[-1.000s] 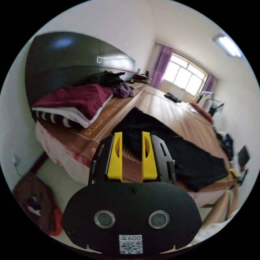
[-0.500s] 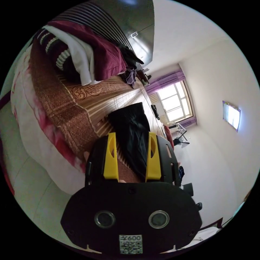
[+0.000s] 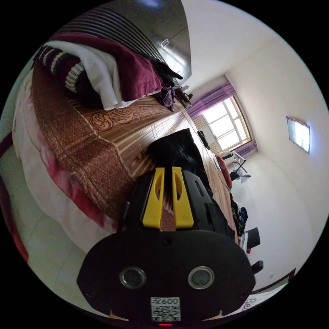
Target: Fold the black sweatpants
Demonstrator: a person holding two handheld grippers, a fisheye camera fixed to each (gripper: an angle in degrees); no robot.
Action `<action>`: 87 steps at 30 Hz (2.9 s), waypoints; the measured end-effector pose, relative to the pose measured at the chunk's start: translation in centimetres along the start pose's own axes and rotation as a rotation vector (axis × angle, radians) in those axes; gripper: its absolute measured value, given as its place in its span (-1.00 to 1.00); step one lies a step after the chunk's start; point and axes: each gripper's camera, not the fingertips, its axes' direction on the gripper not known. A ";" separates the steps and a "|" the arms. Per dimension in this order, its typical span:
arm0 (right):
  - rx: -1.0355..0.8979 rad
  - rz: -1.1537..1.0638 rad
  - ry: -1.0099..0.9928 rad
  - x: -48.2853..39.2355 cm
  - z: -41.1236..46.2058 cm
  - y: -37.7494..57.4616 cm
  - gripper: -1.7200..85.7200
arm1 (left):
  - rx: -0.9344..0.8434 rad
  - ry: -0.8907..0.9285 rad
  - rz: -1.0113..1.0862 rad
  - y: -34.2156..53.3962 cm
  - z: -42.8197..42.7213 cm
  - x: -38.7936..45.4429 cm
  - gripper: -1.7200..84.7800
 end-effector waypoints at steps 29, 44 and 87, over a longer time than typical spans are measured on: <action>-0.343 -0.003 -0.321 11.9 32.5 -34.2 -0.98 | -0.314 -0.339 0.698 8.1 33.4 15.1 -0.95; -0.354 0.112 -0.292 31.7 17.6 -30.7 -0.96 | -0.284 -0.493 0.784 13.2 44.0 11.6 -0.95; -0.189 0.553 -0.137 50.3 -16.5 -49.1 -0.98 | -0.246 -0.663 0.855 12.1 57.2 -5.3 -0.94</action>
